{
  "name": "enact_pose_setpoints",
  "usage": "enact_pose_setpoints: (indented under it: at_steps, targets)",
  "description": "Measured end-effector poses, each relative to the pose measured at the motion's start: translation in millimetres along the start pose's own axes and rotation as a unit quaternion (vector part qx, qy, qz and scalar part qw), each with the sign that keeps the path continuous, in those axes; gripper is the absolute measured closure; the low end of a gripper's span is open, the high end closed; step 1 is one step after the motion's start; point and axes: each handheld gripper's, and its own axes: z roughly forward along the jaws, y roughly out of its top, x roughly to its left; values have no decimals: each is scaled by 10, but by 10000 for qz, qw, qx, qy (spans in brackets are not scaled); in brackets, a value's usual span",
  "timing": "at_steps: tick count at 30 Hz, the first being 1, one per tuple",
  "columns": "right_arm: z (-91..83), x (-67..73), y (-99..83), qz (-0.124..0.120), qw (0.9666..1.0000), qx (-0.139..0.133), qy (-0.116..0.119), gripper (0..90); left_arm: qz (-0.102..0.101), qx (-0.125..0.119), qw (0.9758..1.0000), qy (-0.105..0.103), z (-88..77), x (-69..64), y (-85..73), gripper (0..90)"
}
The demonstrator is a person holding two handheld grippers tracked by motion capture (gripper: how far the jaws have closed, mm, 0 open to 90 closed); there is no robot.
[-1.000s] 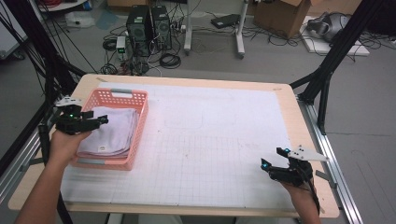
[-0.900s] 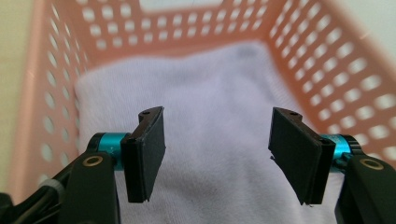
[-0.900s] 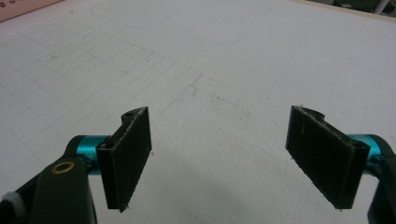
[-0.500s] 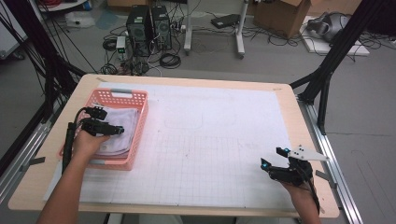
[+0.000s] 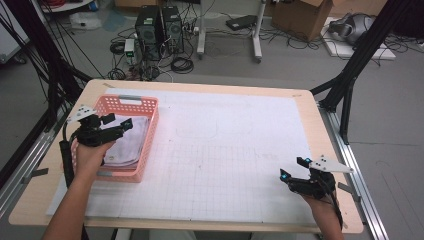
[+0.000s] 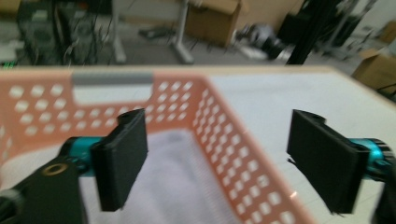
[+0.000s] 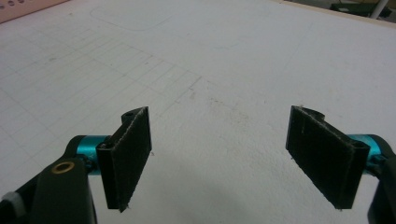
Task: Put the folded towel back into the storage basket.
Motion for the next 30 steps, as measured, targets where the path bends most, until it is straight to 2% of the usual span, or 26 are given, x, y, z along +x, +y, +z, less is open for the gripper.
enact_pose_setpoints:
  at_steps: [2, 7, 10, 14, 18, 23, 25, 26, 30]
  targets:
    - [-9, -6, 4, -18, 10000, -27, -26, 213, 152, -154, 9997, -151, -36, -108, 15, 203]
    - [-22, -35, -3, -1, 9999, -83, -72, 212, 179, -479, 9976, -463, -84, -382, 39, 212]
    - [-22, -40, -7, 33, 9999, -86, -59, 212, 302, -553, 9960, -635, -96, -550, 32, 212]
    - [-7, -46, -7, -22, 10000, -89, -36, 211, 335, -640, 9935, -876, -88, -768, -28, 213]
    - [9, -47, -8, -27, 9999, -93, -27, 209, 421, -660, 9916, -1028, -53, -956, -106, 214]
    - [10, -47, 5, -5, 9999, -150, -13, 206, 472, -590, 9892, -1258, 6, -1191, -221, 215]
    - [5, -42, 7, -28, 9999, -143, -17, 206, 584, -555, 9882, -1300, 19, -1273, -262, 215]
    - [4, -37, 6, -24, 9999, -148, -22, 206, 571, -553, 9874, -1365, 31, -1326, -294, 216]
    - [-13, -10, 3, -25, 9999, -151, -17, 206, 635, -445, 9858, -1492, 89, -1464, -388, 219]
